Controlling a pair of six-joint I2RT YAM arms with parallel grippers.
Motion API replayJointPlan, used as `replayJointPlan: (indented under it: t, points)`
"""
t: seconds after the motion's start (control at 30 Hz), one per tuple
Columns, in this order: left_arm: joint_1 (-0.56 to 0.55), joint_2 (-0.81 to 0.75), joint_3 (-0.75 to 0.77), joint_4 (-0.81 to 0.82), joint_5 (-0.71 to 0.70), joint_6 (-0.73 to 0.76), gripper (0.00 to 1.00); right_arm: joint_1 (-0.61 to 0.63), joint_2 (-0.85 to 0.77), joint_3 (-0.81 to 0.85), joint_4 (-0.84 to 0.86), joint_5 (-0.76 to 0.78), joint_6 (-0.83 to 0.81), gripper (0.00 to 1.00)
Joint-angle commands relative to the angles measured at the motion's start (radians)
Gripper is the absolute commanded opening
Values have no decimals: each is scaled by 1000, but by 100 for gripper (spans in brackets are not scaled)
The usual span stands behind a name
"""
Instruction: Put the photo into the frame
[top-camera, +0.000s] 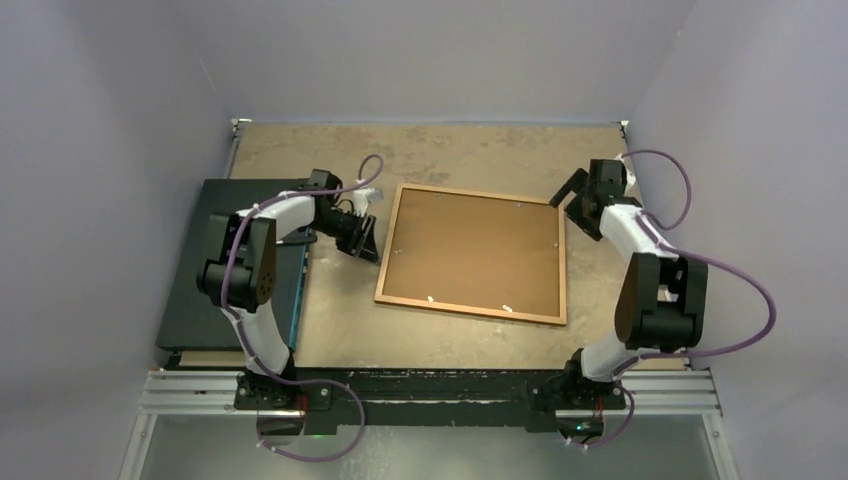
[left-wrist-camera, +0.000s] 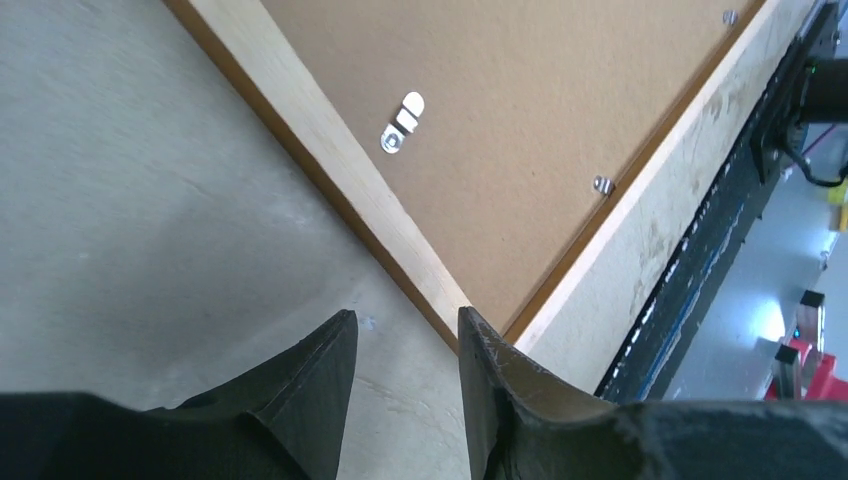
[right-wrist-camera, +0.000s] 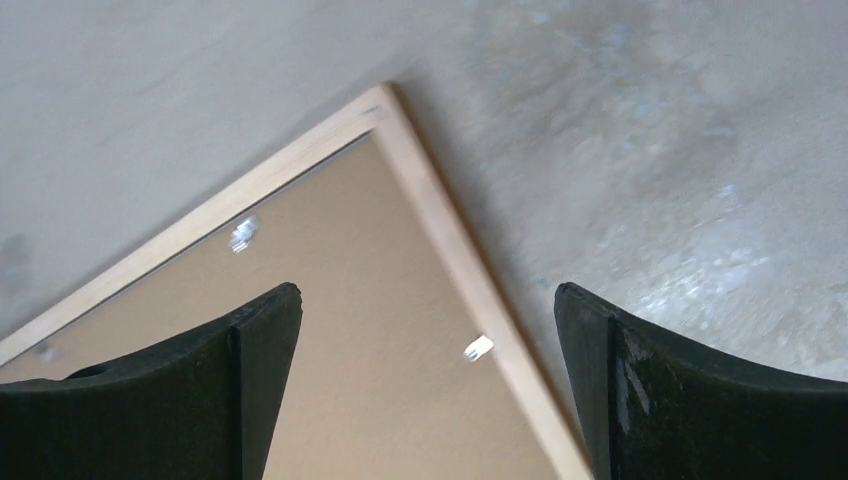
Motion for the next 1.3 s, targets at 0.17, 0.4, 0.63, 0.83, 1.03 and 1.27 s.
replayJointPlan:
  t: [0.17,0.4,0.63,0.83,1.03,1.27]
  points:
    - [15,63,50,168,46,-150,29,419,-91,-16,169,-145,197,83]
    - [13,90,29,191,41,-160,17,630,32,-50,403,-259,371,66]
    - [12,99,16,204,36,-163,14,737,191,-13,537,-338,491,60]
    - [11,104,5,212,17,-167,10,790,289,38,562,-379,533,57]
    - [12,94,-9,224,9,-169,5,798,318,46,555,-355,538,54]
    - [11,81,-15,223,3,-165,2,798,338,67,520,-336,507,52]
